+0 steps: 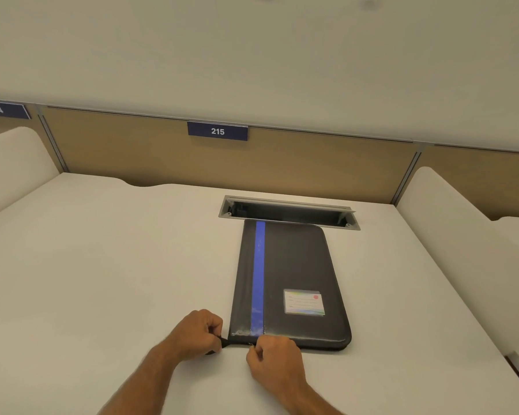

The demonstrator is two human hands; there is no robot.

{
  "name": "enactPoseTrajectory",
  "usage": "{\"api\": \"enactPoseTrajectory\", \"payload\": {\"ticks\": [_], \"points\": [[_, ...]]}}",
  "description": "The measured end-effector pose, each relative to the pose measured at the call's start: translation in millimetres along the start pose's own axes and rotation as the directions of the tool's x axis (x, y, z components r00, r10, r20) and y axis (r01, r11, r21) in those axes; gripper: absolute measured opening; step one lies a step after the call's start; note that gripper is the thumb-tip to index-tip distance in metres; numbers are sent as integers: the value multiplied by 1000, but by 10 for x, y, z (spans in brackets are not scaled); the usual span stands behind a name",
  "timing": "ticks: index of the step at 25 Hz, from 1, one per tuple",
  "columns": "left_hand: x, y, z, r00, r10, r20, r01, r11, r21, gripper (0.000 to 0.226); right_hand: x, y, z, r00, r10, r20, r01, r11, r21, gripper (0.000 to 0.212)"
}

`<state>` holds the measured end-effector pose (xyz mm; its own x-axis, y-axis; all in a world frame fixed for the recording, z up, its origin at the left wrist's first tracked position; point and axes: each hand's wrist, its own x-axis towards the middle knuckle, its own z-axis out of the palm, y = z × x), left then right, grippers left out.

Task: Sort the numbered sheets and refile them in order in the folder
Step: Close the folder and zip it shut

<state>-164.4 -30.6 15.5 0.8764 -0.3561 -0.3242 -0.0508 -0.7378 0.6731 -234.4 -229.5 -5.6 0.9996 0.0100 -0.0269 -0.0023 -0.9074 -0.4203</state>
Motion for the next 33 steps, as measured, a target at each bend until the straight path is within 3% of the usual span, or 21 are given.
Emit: {"api": "enactPoseTrajectory", "payload": {"ticks": [3, 9, 19, 25, 33], "points": [[11, 3, 0, 1000, 4, 1, -4, 1000, 1, 35, -45, 93, -97, 996, 91, 20, -90, 996, -27, 38], [37, -11, 11, 1000, -13, -6, 13, 1000, 6, 28, -131, 407, -229, 987, 162, -12, -162, 987, 8, 39], [70, -33, 36, 999, -24, -25, 25, 999, 43, 32, -250, 971, -362, 968, 230, -102, -224, 972, 72, 47], [102, -64, 46, 999, -42, -21, 43, 998, 36, 23, -272, 1261, -433, 952, 253, -170, -231, 963, 137, 51], [78, -82, 40, 995, 95, -15, -92, 987, 130, 26, -247, 1521, -505, 940, 280, -193, -237, 947, 216, 42]]}}
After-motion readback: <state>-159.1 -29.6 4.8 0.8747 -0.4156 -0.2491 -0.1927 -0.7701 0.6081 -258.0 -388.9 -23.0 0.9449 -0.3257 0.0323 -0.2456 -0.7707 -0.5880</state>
